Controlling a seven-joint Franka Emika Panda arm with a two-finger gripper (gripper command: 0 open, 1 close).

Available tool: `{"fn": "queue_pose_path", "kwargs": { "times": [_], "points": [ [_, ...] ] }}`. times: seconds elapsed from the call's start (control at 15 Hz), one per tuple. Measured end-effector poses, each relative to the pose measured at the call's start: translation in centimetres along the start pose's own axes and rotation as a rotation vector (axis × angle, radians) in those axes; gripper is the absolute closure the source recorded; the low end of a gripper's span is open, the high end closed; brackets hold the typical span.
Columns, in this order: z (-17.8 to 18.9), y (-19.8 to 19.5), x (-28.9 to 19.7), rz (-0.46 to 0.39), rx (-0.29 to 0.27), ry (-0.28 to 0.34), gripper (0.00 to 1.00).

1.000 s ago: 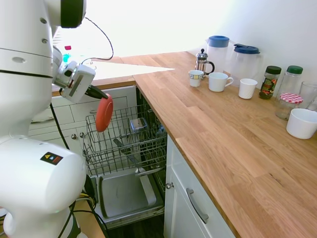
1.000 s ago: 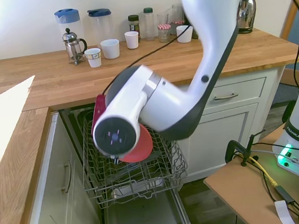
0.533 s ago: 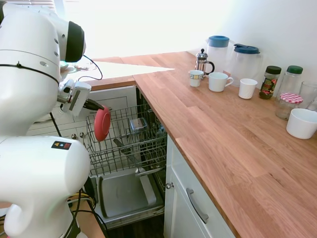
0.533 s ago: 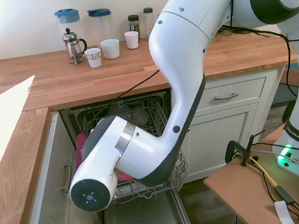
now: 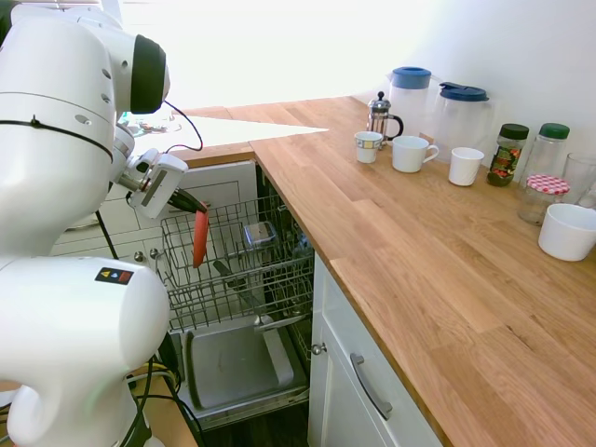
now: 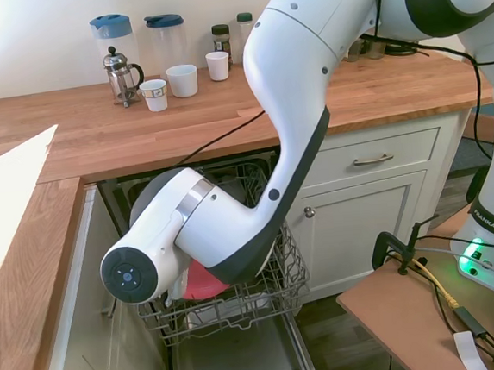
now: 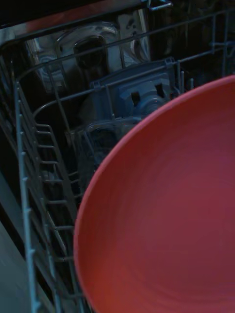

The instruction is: Put the plate in the dishwasher

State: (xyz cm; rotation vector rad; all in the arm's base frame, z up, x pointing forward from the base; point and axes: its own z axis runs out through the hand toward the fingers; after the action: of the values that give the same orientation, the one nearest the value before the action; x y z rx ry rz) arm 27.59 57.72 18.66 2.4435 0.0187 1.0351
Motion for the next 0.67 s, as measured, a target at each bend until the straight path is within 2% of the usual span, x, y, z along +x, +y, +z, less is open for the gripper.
{"fn": "queue_pose_path", "kwargs": {
  "times": [0.33, 0.53, 0.67],
  "points": [
    [-0.7, 0.1, -0.5, -0.005, 0.006, -0.039, 0.00],
    [-0.8, -0.5, -1.5, -0.001, 0.060, -0.117, 0.00],
    [0.7, -0.6, -2.0, -0.002, 0.078, -0.159, 0.00]
  ]
}}
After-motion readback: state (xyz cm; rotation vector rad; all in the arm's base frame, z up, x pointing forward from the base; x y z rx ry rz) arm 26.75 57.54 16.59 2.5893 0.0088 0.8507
